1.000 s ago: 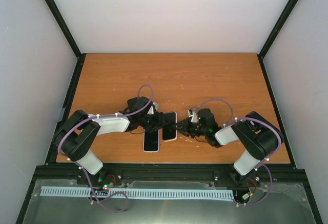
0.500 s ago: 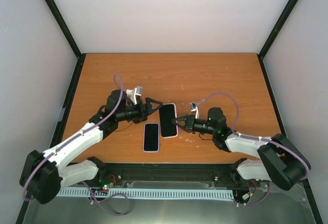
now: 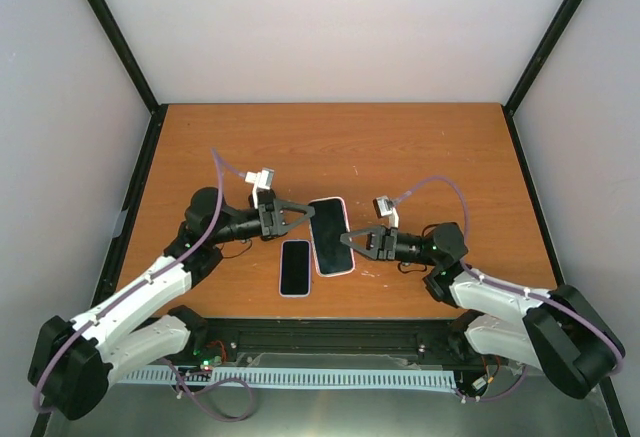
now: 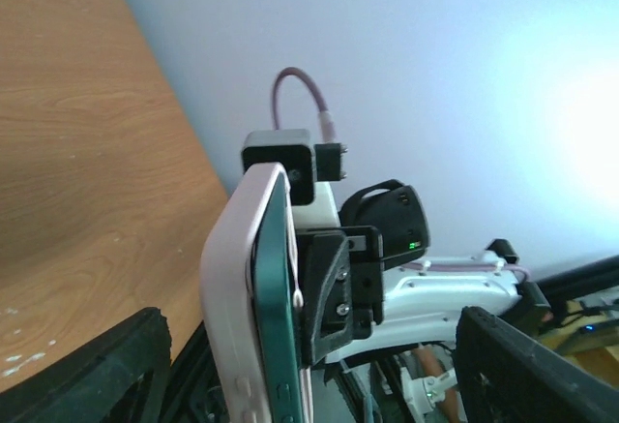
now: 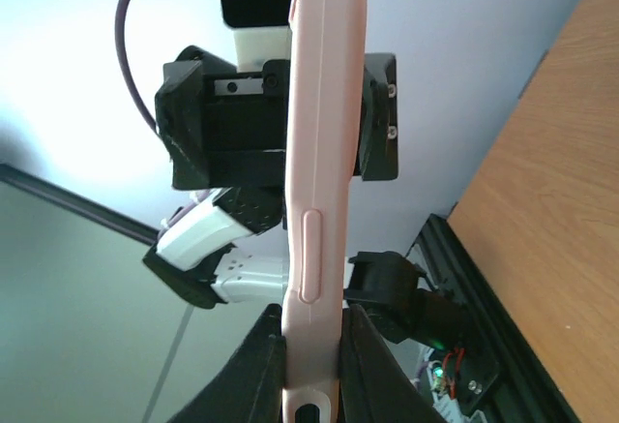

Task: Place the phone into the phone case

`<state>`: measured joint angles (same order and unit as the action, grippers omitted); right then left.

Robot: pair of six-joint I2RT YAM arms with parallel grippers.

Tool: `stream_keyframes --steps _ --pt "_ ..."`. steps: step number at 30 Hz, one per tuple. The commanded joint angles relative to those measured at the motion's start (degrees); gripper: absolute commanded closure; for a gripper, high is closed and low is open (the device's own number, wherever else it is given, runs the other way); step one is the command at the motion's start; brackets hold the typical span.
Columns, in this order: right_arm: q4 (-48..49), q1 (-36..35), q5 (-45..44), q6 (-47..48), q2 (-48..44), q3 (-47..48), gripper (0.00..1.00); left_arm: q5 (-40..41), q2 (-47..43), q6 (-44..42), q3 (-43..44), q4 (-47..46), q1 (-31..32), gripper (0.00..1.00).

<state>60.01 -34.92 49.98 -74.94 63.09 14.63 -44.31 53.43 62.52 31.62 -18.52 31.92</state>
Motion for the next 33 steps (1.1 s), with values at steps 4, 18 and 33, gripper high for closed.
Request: stream_keyframes --steps 4,18,33 --pt "30.8 -0.6 2.3 -14.2 6.7 -2.9 0.93 -4.1 1.0 3.8 -1.3 -13.7 0.0 0.33" --pt "36.1 -2.1 2.7 -15.8 12.1 -2.6 0.92 -4.0 2.0 5.8 -3.1 -17.6 0.0 0.74" --pt "36.1 -2.7 2.0 -16.7 13.0 -1.7 0.88 -1.7 -0.1 4.6 0.0 -7.9 -0.1 0.74"
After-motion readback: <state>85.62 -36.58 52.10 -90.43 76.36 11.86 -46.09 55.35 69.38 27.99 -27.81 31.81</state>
